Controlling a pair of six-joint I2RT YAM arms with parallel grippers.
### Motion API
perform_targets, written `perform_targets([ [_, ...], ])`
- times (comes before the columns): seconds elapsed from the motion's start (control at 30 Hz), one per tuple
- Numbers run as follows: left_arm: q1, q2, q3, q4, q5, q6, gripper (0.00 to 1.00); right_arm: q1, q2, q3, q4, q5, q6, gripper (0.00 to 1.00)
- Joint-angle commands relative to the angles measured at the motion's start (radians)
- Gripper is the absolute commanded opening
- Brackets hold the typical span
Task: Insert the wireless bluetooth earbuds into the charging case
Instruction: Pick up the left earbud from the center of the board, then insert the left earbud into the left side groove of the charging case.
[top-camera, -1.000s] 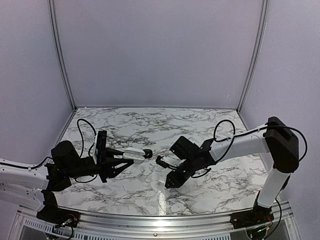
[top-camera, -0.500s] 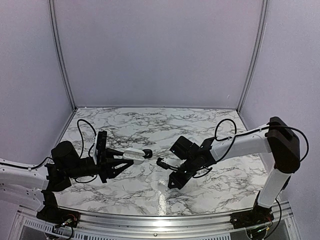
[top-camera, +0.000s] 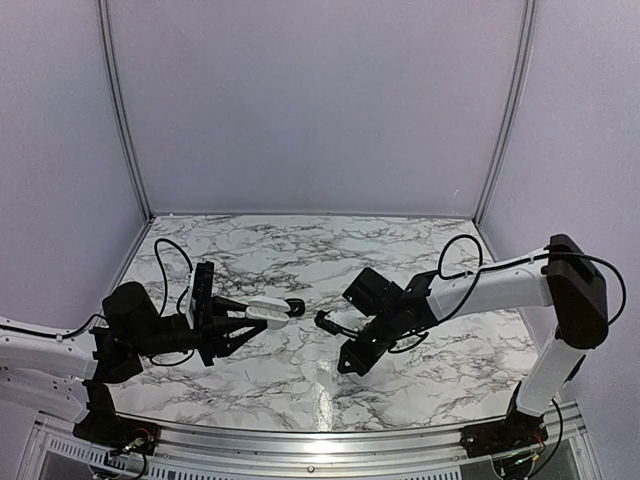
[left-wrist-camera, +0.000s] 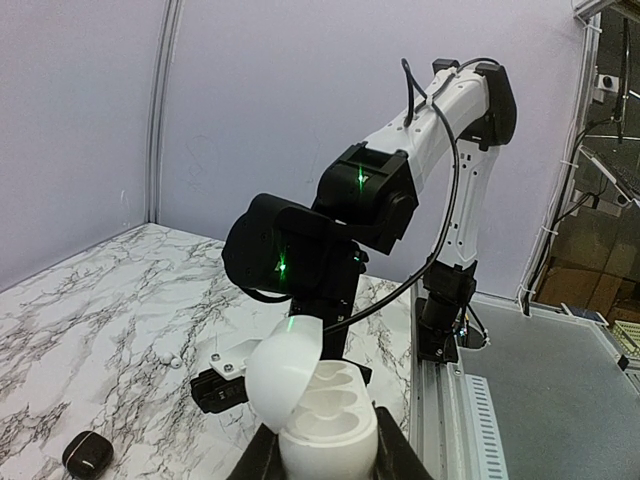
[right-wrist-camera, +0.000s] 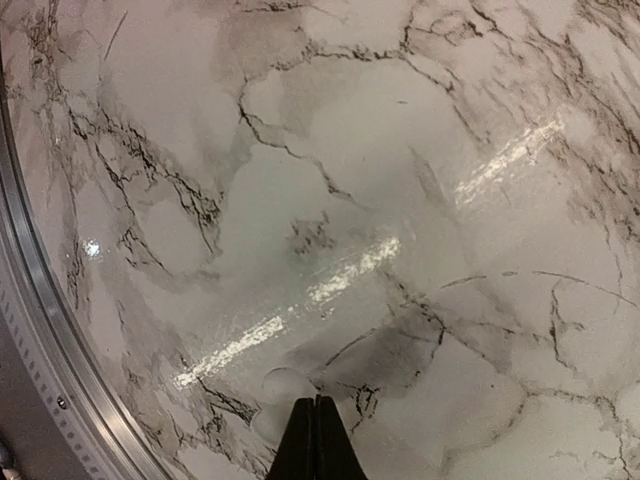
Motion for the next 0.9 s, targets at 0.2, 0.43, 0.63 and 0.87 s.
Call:
perform_targets([
  [0.2,0.005,0.001,-0.005,0.050,-0.010,0.003,0.00,0.009,-0.127,0.010,0.037,0.101,-0.010,0.00],
  [0.43,0.029,0.042,0.023,0.050,-0.014,-0.038,0.00,0.010,-0.302,0.008,0.079,0.171,-0.064,0.00],
  [0.63,0.053,0.080,0.031,0.050,-0.037,-0.054,0.00,0.014,-0.449,0.032,0.053,0.220,-0.107,0.00],
  [0.87,0.062,0.138,0.062,0.050,-0.020,-0.096,0.00,0.050,-0.504,0.108,0.029,0.201,-0.133,0.00],
])
